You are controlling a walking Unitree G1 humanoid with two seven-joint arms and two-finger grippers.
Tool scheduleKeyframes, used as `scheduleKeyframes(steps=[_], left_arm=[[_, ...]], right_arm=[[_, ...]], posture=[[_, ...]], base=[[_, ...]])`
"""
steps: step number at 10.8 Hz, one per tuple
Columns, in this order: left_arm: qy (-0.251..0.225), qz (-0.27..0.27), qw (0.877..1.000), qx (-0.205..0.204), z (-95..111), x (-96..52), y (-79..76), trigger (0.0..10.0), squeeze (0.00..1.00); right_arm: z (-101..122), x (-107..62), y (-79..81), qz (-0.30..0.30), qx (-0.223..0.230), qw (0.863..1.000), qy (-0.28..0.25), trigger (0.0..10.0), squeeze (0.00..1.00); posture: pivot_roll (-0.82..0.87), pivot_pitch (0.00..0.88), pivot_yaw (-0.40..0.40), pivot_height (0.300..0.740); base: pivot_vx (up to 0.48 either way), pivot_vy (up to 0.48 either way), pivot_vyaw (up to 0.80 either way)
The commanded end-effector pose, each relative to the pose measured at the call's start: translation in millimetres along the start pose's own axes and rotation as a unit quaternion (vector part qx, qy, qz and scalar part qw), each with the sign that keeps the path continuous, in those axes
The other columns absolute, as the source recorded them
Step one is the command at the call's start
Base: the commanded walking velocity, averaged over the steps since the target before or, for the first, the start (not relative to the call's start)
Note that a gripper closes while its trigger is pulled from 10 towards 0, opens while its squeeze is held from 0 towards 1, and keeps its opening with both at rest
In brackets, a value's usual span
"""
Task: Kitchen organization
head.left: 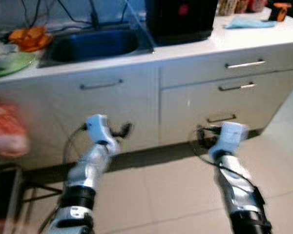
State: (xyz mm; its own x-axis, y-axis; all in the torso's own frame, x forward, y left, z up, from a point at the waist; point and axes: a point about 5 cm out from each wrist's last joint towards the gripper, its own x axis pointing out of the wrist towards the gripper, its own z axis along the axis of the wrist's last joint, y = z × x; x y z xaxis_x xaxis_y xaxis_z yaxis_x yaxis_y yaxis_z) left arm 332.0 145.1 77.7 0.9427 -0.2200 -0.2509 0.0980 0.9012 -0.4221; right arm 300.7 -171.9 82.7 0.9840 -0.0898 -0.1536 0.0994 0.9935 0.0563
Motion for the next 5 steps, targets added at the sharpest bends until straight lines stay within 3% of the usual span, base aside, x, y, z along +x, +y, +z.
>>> scheduleKeyframes(steps=[1,2,3,5], left_arm=[[-0.004,-0.006,1.0,0.013,0,1.4,-6.1,10.0,0.0],[-0.003,-0.001,0.999,0.045,-2,-2.2,-1.4,10.0,0.0],[0.009,0.003,0.998,0.064,-7,-8.6,6.6,10.0,0.0],[0.034,0.003,0.993,0.113,-18,-30.5,26.2,10.0,0.0]], right_arm=[[6,-0.5,-4.3,-0.005,0.0,1.0,-0.011,10.0,0.0],[6,-3.7,-0.5,0.009,-0.026,1.0,-0.011,10.0,0.0],[3,-5.3,2.9,0.025,-0.024,0.999,0.005,10.0,0.0],[8,-12.7,4.8,0.053,-0.042,0.998,-0.004,10.0,0.0]], posture=[[-0.08,0.0,0.097,0.74],[-0.07,0.0,0.087,0.74],[-0.07,0.0,0.079,0.74],[-0.05,0.0,0.064,0.74]], base=[[0.0,0.0,0.0],[0.0,0.0,0.0],[0.0,0.0,0.0],[0.0,0.0,0.0]])
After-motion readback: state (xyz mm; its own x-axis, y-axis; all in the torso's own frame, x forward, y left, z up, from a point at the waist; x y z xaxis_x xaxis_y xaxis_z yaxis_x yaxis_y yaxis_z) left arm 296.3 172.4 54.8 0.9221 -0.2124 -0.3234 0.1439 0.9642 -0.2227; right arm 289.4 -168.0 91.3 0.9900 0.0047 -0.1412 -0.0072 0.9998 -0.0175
